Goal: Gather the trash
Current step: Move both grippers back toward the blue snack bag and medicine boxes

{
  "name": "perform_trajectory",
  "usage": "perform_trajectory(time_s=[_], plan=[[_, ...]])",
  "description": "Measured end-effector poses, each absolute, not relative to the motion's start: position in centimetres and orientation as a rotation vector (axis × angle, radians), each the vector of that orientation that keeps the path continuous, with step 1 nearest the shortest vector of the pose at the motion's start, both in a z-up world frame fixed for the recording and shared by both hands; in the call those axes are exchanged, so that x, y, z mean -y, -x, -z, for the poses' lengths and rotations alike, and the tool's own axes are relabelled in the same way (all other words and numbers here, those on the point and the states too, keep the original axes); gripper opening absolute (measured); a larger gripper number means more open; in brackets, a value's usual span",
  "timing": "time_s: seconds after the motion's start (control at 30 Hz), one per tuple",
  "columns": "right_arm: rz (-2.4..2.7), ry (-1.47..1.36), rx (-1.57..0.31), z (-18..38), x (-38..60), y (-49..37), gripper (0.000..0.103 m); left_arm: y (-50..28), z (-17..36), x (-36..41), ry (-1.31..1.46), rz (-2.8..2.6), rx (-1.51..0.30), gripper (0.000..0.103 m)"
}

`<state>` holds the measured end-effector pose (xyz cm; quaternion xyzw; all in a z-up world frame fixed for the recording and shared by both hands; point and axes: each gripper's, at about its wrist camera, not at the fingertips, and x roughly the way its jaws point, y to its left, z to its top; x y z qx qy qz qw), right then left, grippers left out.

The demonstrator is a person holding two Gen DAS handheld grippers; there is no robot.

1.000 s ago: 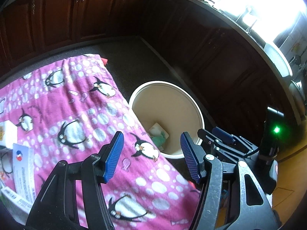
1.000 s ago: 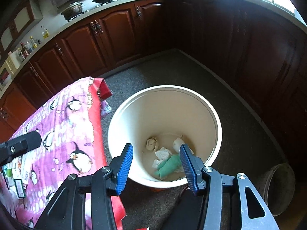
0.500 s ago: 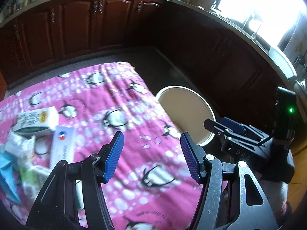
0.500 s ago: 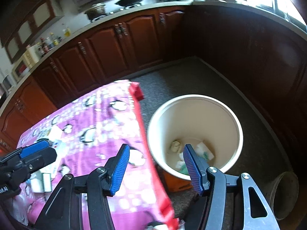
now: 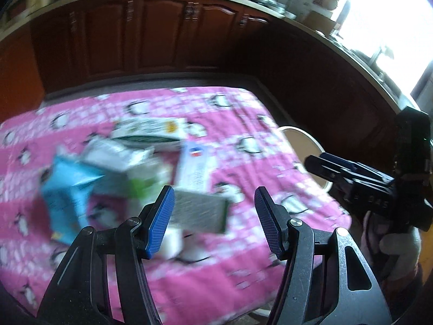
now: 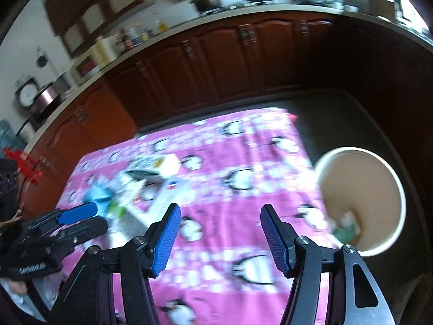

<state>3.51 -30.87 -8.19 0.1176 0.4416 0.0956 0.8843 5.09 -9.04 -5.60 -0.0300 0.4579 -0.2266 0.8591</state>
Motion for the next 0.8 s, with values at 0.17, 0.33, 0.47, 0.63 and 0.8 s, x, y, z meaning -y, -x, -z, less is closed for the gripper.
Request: perform_trajectory(time_s=[0.17,0.33,0.47,0.63,0.8], plan=[[-0.331,-0.232,-0.959,8.5,25.7,-4.6,0.060,-5.2,6.4,2.8,0.103,0.389,-0.980,0.062],[-0.419,-0.219,-1.021,9.9,21.2,-6.5,0.060,-6.1,7.9,-2.2,0.159,0.314,-1.008,0.063],[-0.446,-0.207,-1.064,11.0,18.7,-8.2,0.060,-7.1,8.9,-4.5,0.197,0.299,-1.008,0.063],[-0.457,-0.208,-1.119,12.5,16.8,-10.0,0.065,-8.8,10.1,-5.8,0.227,0.303,-1.016,0.063],[-0.447,-0.201,-1.156,13.7,16.2,-11.3,0.065,-10.6,11.3,-6.1,0.217,0.313,-1.019,0.063]])
